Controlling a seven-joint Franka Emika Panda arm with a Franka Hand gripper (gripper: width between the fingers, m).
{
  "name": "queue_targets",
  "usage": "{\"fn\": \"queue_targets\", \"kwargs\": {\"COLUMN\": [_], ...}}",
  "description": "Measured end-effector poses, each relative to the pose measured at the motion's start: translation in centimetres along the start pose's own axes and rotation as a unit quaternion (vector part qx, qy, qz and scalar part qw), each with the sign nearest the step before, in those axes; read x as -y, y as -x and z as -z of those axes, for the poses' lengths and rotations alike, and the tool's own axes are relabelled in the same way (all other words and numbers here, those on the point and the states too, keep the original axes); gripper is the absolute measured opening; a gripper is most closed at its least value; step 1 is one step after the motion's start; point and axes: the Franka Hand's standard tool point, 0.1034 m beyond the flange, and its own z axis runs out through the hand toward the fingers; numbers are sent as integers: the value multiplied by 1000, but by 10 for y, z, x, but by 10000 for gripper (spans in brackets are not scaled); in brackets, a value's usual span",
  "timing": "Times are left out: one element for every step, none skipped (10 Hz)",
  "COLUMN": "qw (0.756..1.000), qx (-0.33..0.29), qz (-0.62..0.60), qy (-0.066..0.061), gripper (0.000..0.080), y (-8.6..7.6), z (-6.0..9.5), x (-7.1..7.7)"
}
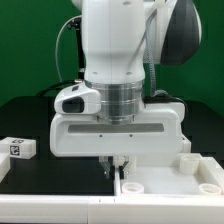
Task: Assemble square table
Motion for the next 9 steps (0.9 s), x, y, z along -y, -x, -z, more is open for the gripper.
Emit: {"fn": "queue_targets", "kwargs": {"qw": [1000, 1000, 1000, 1000, 1000, 1000, 999, 999, 998], "qx": [0, 0, 0, 0, 3, 16, 24, 31, 31], "qz": [0, 0, 0, 0, -6, -22, -33, -43, -53], "qy": [0, 0, 0, 0, -1, -6, -8, -10, -11], "gripper": [51, 60, 60, 248, 248, 448, 576, 576, 634], "y": [0, 0, 0, 0, 1, 7, 14, 20, 24], "z": [0, 0, 0, 0, 1, 10, 21, 35, 49], "x": [0, 0, 0, 0, 0, 3, 9, 20, 36]}}
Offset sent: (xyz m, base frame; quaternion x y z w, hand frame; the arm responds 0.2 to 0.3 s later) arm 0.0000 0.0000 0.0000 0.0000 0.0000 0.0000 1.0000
